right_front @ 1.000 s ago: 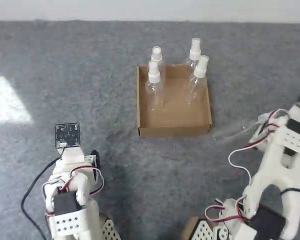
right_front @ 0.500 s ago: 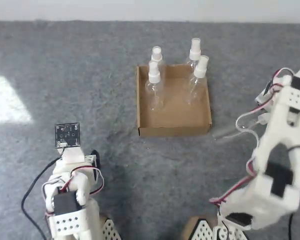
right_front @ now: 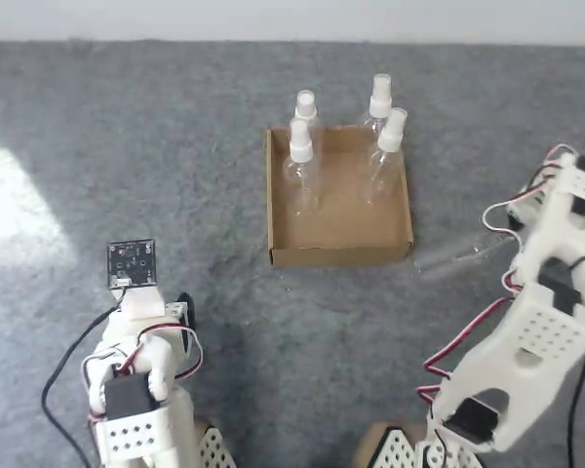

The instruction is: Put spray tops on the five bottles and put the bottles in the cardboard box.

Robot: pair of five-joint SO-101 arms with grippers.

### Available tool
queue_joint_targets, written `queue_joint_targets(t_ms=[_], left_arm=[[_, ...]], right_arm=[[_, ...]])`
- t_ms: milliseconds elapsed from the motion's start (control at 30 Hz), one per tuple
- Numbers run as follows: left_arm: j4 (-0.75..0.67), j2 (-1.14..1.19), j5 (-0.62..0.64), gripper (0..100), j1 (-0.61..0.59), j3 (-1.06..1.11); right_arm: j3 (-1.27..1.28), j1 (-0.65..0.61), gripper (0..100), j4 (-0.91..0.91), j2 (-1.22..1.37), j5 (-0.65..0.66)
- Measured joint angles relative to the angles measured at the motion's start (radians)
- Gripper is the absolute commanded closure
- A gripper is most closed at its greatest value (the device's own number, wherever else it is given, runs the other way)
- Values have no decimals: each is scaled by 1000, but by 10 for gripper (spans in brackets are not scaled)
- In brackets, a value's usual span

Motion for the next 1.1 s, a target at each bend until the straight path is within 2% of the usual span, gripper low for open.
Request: queue_joint_targets(t_ms=[200, 433, 700, 900, 1000, 1100], left_arm=[[0, 0, 0, 848, 0, 0], [2, 0, 0, 848, 0, 0], [9, 0, 0, 848, 0, 0], [9, 0, 0, 848, 0, 0], [9, 0, 0, 848, 0, 0], [9, 0, 0, 848, 0, 0]], right_arm=[[-17, 78, 939, -89, 12, 0], [-175, 133, 940, -97, 15, 0], [-569, 196, 940, 84, 15, 0], [-957, 186, 940, 299, 15, 3], [-1091, 167, 931, 407, 25, 52], [-1106, 164, 846, 396, 83, 118]])
